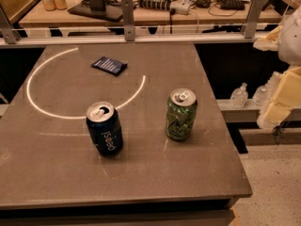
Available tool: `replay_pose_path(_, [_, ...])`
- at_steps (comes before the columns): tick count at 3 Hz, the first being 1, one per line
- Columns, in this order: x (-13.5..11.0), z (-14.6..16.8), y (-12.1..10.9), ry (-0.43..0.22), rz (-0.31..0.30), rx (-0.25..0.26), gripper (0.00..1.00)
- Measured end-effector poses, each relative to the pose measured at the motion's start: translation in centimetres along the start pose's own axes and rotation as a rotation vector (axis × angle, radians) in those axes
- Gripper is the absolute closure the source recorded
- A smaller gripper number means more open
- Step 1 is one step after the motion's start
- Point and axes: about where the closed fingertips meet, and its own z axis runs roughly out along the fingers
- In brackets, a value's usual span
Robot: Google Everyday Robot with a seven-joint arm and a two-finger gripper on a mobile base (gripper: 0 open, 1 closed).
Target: Move green can near rxbar blueberry
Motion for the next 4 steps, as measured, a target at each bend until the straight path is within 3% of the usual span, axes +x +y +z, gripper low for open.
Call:
replay_pose_path(1, [1.9, 1.5, -0.3, -0.187, 0.033, -0.016, 0.0])
replay_pose_path(2, [1.6, 3.3, 0.5, -0.387, 0.053, -0.08, 0.0])
replay_pose_path(3, [-0.9, 3.6, 2.1, -0.604, 0.112, -0.162, 0.0])
replay_pose_path(4, [-2.8, 2.1, 2.3, -0.683, 0.118, -0.179, 0.0])
